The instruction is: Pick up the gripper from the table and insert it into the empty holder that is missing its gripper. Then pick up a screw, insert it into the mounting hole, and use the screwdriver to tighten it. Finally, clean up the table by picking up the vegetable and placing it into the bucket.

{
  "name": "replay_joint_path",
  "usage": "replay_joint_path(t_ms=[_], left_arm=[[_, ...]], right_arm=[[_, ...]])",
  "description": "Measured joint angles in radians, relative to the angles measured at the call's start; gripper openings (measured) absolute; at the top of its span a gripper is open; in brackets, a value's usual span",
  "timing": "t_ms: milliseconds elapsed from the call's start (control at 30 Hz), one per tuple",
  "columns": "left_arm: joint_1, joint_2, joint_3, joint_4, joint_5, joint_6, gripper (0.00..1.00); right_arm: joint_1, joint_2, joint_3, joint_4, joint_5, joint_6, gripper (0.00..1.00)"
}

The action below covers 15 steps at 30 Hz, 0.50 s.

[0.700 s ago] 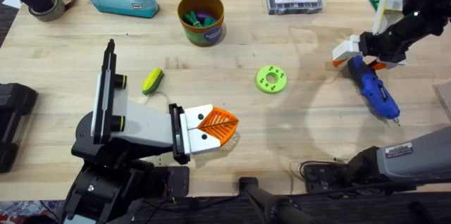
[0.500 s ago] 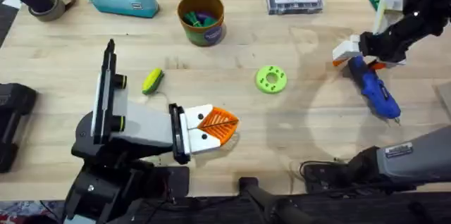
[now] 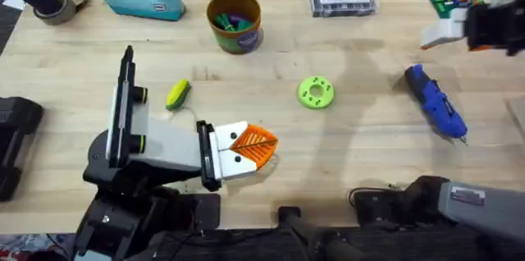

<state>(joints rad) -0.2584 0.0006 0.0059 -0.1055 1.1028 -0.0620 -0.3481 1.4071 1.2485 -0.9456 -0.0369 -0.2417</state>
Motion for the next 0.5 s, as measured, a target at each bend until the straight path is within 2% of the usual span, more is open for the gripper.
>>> replay_joint_path(t_ms=[133,300,500], left_arm=[[0.0,0.0,0.0,0.0,0.0,0.0,0.018],[0.0,0.0,0.0,0.0,0.0,0.0,0.018],[0.0,0.0,0.0,0.0,0.0,0.0,0.018]], right_arm=[[0.0,-0.083,0.007,-0.075,0.014,-0.013,0.98],[0.0,-0.089,0.001,-0.126,0.025,-0.037,0.98],[0.0,-0.121,-0.095,-0.092,0.049,-0.056,0.98]])
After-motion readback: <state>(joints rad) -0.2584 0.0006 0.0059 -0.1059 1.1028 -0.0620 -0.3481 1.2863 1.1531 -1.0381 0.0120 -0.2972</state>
